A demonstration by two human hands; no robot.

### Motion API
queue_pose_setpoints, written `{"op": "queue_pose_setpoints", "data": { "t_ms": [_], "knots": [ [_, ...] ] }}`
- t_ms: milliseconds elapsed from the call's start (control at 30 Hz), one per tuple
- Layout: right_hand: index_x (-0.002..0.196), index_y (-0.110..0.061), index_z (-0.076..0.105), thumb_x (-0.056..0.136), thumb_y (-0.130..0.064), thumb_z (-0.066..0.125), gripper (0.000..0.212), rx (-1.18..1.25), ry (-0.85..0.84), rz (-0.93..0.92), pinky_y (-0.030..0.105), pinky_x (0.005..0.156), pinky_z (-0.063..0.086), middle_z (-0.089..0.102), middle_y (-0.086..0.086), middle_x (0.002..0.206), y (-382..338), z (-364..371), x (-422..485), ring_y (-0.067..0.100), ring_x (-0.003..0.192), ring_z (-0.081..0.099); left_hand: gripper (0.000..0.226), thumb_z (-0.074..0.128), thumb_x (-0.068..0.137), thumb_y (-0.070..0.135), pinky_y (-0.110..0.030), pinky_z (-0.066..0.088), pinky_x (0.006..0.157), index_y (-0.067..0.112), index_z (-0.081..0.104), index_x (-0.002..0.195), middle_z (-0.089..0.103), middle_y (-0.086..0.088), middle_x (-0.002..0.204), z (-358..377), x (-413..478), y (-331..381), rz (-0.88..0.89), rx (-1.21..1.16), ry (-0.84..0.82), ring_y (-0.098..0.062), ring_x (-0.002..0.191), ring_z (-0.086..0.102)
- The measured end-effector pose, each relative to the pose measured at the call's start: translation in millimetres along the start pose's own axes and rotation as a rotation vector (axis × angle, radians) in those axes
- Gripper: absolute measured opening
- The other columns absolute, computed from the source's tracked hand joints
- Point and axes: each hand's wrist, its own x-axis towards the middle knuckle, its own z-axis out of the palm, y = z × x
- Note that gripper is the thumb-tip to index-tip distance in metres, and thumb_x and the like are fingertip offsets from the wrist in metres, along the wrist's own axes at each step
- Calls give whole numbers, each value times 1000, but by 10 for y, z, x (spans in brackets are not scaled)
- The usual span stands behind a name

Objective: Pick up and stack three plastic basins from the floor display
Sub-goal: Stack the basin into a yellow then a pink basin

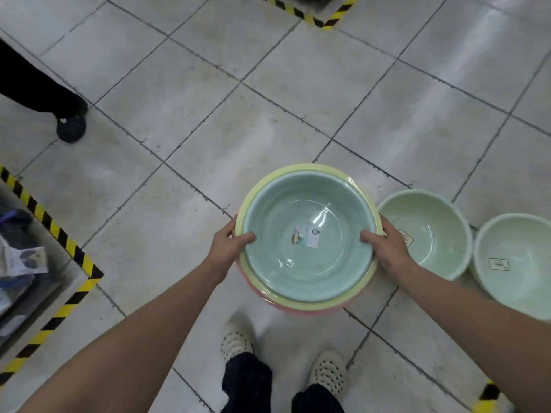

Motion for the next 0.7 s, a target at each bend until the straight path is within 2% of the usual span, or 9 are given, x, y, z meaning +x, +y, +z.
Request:
{"op": "queue_pose_setpoints", "data": {
  "t_ms": [100, 200, 367, 467, 700],
  "knots": [
    [114, -47, 62, 82, -8, 65, 51, 81, 69, 39, 35, 80, 57, 71, -5, 102, 51, -49, 197, 18, 94, 69, 53, 66, 83, 0, -21, 56, 55, 24, 67, 130, 74, -4, 107, 222, 314, 132, 1, 37, -37, -14, 77, 73],
    [106, -53, 63, 80, -7, 65, 53, 133, 102, 66, 33, 77, 57, 72, -5, 101, 94, -13, 473, 18, 92, 69, 50, 65, 83, 2, -20, 55, 55, 25, 69, 127, 74, -4, 106, 341, 712, 179, 9, 103, -84, -21, 85, 71],
    [127, -37, 66, 80, -7, 66, 55, 179, 165, 76, 31, 71, 56, 74, -1, 101, 439, 79, 1021, 21, 93, 71, 52, 67, 81, 3, -22, 56, 57, 30, 70, 125, 74, -5, 109, 522, 1458, 56, 37, 171, -150, -20, 86, 71],
    [127, -34, 66, 78, -9, 66, 55, 200, 205, 85, 28, 68, 53, 75, 0, 100, 665, 153, 1317, 23, 94, 71, 52, 68, 80, 3, -23, 56, 58, 32, 71, 123, 75, -4, 110, 646, 1838, -38, 39, 195, -162, -21, 87, 72],
    [130, -32, 65, 82, -6, 63, 55, 228, 264, 81, 23, 62, 50, 73, 0, 102, 1202, 255, 1812, 15, 86, 68, 47, 66, 82, 0, -23, 56, 56, 27, 73, 120, 75, -6, 105, 919, 2516, -377, 61, 216, -223, -17, 78, 72]
  ]
}}
